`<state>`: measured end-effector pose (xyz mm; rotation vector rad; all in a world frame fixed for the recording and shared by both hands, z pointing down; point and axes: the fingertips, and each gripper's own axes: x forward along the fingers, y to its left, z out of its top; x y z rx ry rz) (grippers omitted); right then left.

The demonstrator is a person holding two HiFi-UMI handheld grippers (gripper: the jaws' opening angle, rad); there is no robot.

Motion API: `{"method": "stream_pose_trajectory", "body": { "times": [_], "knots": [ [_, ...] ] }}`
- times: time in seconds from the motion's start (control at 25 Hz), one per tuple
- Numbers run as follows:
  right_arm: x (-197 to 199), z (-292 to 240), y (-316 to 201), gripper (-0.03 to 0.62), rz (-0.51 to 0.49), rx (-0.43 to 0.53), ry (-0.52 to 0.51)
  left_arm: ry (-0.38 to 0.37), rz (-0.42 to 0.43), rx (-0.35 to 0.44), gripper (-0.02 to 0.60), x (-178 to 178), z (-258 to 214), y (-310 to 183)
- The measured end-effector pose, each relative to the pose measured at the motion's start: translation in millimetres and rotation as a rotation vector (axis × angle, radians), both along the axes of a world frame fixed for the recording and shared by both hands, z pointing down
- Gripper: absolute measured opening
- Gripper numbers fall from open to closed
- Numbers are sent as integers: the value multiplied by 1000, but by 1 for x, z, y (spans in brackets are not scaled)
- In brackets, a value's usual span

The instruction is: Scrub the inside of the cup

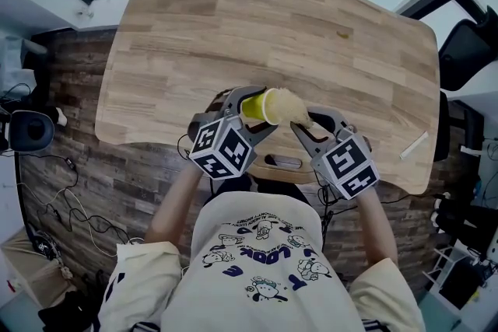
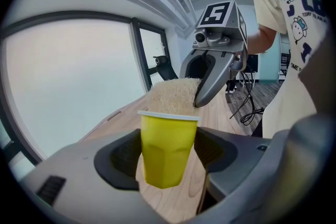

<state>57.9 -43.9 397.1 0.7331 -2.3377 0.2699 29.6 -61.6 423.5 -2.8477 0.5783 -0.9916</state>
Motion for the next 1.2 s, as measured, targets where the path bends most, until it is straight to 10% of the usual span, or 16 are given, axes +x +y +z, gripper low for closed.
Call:
{"method": "stream_pose_trajectory", "body": {
  "times": [1.2],
  "knots": [
    [3, 16, 18, 97, -317, 13, 103, -51, 172, 17, 324, 24, -3, 19]
  ]
}}
